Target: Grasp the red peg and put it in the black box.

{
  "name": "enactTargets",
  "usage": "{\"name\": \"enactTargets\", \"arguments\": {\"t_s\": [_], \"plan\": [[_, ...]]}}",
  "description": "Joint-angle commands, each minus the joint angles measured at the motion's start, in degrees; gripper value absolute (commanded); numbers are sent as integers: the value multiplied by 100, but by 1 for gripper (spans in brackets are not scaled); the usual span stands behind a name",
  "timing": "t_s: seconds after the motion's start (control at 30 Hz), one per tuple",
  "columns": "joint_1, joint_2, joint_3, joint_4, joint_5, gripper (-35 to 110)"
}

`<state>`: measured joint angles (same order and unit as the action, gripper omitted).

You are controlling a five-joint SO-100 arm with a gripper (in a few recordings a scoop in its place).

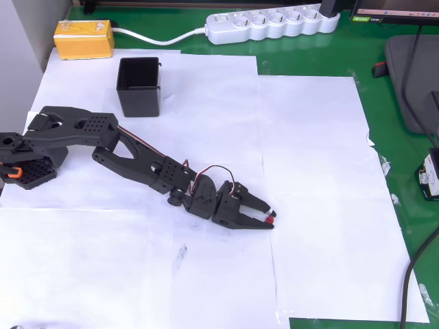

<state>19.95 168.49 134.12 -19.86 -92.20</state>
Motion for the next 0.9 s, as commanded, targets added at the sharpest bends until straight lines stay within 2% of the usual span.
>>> {"name": "enactTargets", "arguments": {"t_s": [0.0, 0.6, 0.87], "plan": [[44, -18, 70, -97, -79, 2], [-35, -308, 62, -9, -44, 0], [-141, -853, 562, 756, 35, 0]]}}
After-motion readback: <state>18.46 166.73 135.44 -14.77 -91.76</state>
